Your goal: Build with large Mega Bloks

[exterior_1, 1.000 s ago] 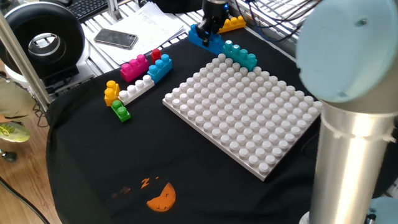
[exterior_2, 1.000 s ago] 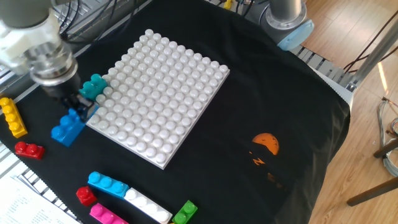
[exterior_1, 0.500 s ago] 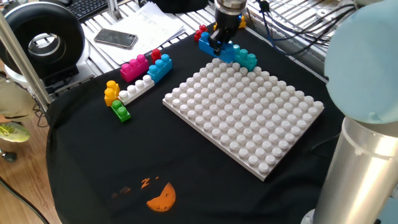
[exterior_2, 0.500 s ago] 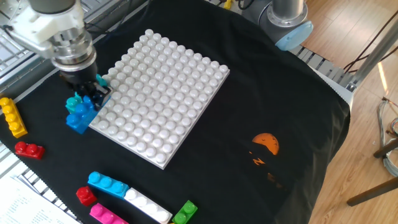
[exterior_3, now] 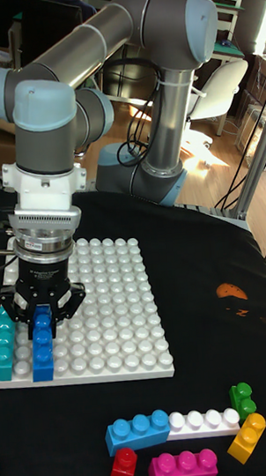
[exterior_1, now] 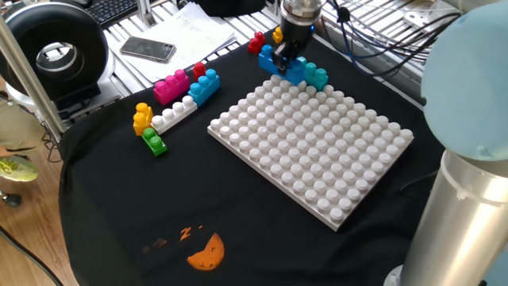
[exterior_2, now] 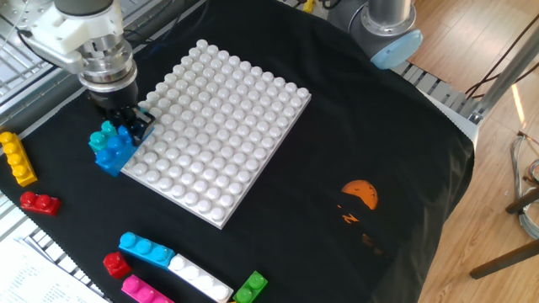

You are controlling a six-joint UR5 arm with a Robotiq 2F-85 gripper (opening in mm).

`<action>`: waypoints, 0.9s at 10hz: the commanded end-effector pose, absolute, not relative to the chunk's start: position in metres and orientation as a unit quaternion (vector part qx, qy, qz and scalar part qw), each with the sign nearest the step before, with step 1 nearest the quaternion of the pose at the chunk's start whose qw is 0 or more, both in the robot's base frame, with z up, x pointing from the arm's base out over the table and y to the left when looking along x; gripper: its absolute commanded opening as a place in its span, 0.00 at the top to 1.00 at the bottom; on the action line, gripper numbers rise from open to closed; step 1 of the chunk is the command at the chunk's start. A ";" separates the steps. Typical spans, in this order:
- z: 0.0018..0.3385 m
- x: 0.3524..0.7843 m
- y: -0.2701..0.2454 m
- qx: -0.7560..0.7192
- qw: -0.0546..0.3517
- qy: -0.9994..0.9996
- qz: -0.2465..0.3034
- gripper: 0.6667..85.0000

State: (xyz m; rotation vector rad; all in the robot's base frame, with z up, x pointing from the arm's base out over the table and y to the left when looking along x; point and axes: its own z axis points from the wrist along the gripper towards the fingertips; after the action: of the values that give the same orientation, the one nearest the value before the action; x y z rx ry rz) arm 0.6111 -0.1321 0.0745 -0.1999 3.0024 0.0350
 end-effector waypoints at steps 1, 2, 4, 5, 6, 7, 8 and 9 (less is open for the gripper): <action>0.069 0.601 -0.131 -0.063 0.069 0.995 0.021 1.00; 0.066 0.599 -0.134 -0.065 0.069 0.995 0.020 1.00; 0.062 0.596 -0.141 -0.072 0.070 0.995 0.020 1.00; 0.060 0.594 -0.143 -0.076 0.068 0.995 0.021 1.00; 0.059 0.591 -0.143 -0.082 0.064 0.994 0.026 1.00; 0.057 0.585 -0.141 -0.086 0.058 0.994 0.037 1.00; 0.056 0.581 -0.141 -0.087 0.052 0.994 0.040 1.00; 0.055 0.579 -0.140 -0.086 0.050 0.994 0.040 1.00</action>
State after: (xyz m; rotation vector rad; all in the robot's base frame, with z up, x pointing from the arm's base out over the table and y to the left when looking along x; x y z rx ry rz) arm 0.5855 -0.1414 0.0569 -0.2576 3.0194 0.0837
